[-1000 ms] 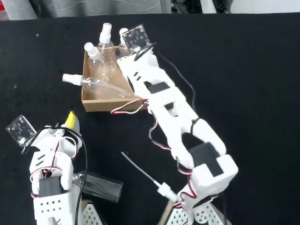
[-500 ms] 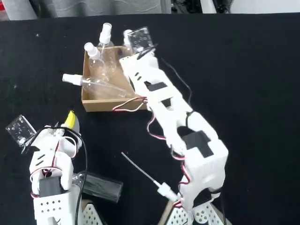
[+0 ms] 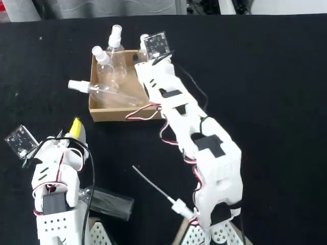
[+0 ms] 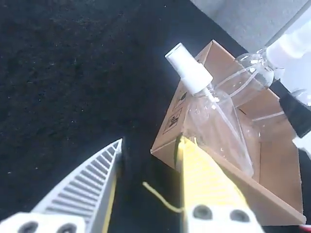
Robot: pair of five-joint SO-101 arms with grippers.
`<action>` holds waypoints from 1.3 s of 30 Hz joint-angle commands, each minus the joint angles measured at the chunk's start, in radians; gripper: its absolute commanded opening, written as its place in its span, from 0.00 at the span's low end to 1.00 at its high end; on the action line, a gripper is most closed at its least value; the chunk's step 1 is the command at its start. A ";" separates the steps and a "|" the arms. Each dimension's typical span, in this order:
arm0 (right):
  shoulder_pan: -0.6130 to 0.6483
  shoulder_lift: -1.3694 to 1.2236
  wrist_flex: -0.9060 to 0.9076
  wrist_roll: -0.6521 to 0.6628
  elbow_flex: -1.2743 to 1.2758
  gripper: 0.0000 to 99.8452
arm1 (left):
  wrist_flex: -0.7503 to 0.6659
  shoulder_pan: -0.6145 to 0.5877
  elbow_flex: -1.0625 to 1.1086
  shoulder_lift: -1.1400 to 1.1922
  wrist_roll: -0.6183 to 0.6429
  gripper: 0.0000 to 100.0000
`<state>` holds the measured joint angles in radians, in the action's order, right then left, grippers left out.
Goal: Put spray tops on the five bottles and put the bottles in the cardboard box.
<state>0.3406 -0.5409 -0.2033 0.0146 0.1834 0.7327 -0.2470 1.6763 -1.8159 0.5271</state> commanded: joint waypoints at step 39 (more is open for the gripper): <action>-0.021 -0.015 -0.026 -0.005 -0.062 0.26 | -0.018 -0.007 0.024 -0.009 -0.011 0.17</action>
<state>0.3406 -0.6068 -0.2186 0.0146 0.1250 0.7327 -0.2470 1.6778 -1.8159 0.5271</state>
